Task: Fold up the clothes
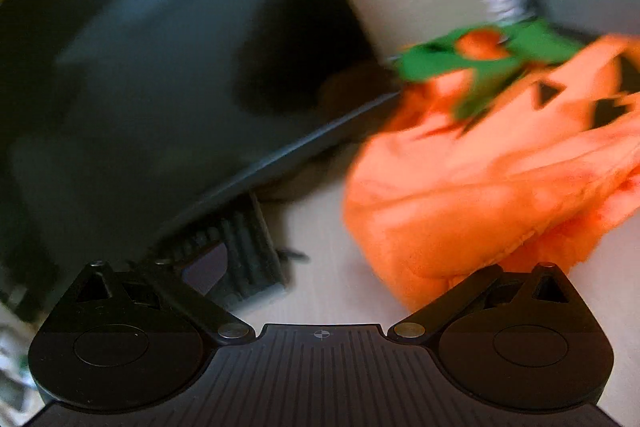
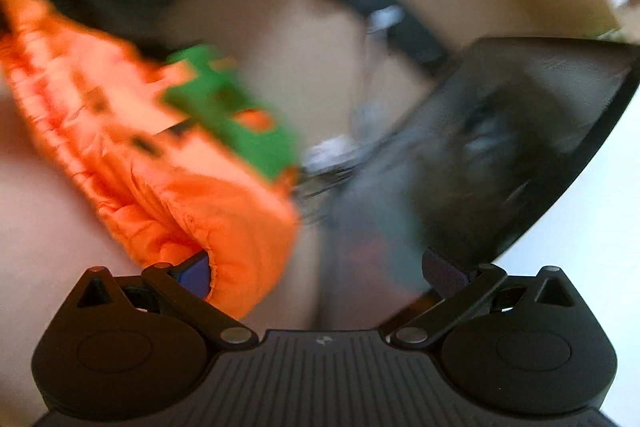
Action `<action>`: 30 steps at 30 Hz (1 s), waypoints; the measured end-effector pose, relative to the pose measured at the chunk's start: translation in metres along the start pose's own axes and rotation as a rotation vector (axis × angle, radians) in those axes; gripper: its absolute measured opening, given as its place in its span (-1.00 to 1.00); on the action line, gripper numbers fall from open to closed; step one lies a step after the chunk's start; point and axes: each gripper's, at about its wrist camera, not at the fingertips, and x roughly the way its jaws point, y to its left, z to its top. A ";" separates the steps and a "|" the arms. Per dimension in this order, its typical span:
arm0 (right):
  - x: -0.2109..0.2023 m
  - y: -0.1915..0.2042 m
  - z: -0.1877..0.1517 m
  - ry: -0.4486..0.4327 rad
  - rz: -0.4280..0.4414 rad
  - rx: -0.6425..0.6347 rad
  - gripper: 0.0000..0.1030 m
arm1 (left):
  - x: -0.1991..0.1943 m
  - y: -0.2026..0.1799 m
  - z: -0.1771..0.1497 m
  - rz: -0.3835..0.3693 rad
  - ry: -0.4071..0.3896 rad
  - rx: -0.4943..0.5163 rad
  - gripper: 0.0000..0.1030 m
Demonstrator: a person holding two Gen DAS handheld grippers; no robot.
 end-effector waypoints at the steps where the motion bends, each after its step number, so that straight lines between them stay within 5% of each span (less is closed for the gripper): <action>1: -0.002 -0.003 -0.004 0.042 0.113 0.015 1.00 | -0.010 0.001 -0.009 -0.104 0.038 -0.012 1.00; 3: -0.007 -0.008 -0.012 0.118 0.311 0.022 1.00 | -0.019 -0.005 -0.029 -0.314 0.128 -0.028 1.00; 6: -0.015 -0.002 -0.010 0.163 0.406 -0.112 1.00 | -0.022 -0.022 -0.051 -0.552 0.246 -0.013 1.00; 9: -0.052 -0.031 0.011 0.037 0.453 -0.180 1.00 | -0.044 -0.002 -0.042 -0.680 0.155 -0.051 1.00; 12: -0.069 -0.077 0.038 -0.166 0.489 0.003 1.00 | -0.060 0.034 -0.022 -0.781 0.004 -0.160 1.00; 13: -0.059 -0.086 0.045 -0.191 0.504 0.129 1.00 | -0.051 0.027 -0.019 -0.784 0.011 -0.177 1.00; 16: 0.021 -0.093 0.057 -0.039 0.678 0.555 1.00 | -0.024 0.007 -0.012 -0.795 0.033 -0.226 1.00; 17: 0.055 -0.080 0.059 0.062 0.753 0.592 1.00 | -0.015 0.000 -0.010 -0.799 0.040 -0.243 1.00; 19: 0.091 -0.059 0.060 0.127 0.706 0.613 1.00 | 0.004 -0.013 -0.005 -0.806 0.055 -0.276 1.00; 23: 0.095 -0.044 0.074 0.056 0.597 0.534 0.98 | 0.031 -0.034 -0.008 -0.792 0.086 -0.306 1.00; 26: 0.084 -0.030 0.100 -0.045 0.493 0.319 0.67 | 0.044 -0.028 -0.031 -0.750 0.168 -0.345 1.00; 30: 0.104 0.013 0.138 -0.067 0.551 0.106 0.57 | 0.041 -0.018 -0.047 -0.773 0.143 -0.382 1.00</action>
